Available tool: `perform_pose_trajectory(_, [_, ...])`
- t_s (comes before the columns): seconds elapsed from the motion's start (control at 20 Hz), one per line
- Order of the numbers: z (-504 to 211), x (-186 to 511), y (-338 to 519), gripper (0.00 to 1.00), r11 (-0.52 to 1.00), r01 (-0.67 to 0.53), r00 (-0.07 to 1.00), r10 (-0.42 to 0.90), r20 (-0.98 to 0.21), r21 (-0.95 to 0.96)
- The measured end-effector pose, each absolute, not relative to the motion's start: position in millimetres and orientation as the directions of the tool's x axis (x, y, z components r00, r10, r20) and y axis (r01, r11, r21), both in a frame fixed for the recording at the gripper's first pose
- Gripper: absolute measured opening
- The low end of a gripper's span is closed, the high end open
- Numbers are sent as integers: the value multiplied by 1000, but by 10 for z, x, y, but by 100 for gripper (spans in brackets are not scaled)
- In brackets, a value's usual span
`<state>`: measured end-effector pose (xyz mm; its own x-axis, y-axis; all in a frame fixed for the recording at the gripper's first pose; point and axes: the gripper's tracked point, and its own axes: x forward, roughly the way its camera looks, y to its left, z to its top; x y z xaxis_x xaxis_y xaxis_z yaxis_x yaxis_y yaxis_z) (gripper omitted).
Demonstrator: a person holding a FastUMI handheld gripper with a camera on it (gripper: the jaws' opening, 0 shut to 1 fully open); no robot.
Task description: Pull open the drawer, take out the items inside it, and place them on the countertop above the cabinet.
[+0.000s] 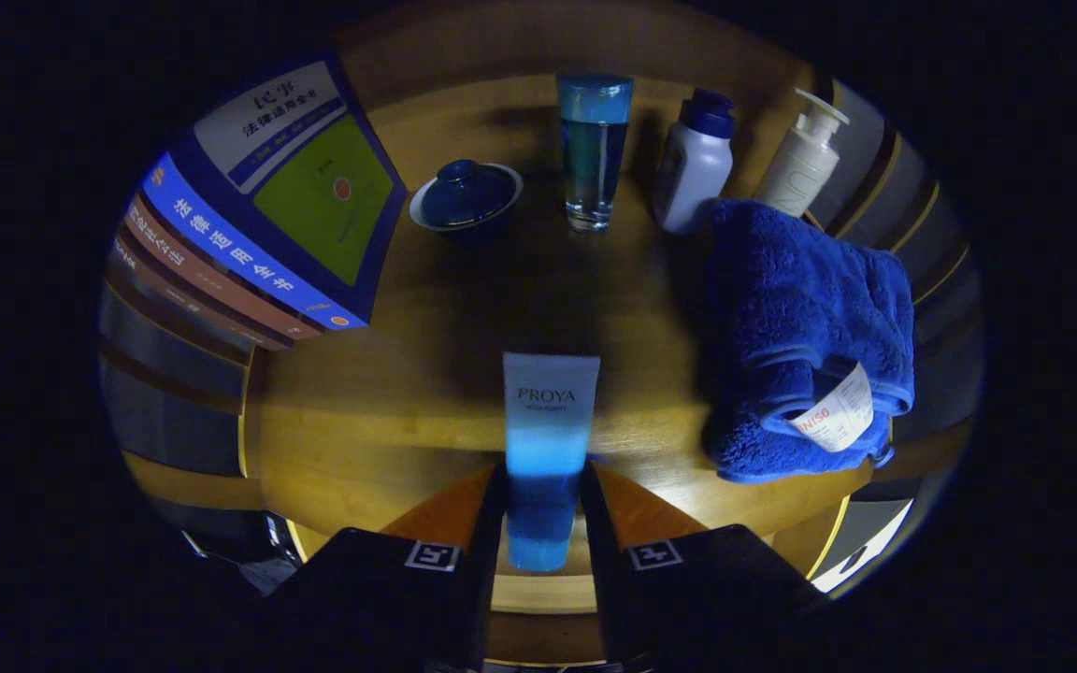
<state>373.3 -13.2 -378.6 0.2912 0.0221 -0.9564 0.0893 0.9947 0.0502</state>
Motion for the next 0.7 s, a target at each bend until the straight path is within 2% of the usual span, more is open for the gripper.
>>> perform_pose_trajectory(0.2, [-3623, 3696, -169, 100, 995, 72, 348, 34, -937, 63])
perform_pose_trajectory(0.5, [-3164, 3434, -35, 100, 990, 41, 568, 88, -818, 135])
perform_pose_trajectory(0.7, [-2791, 3127, 18, 100, 993, -25, 718, 98, -690, 116])
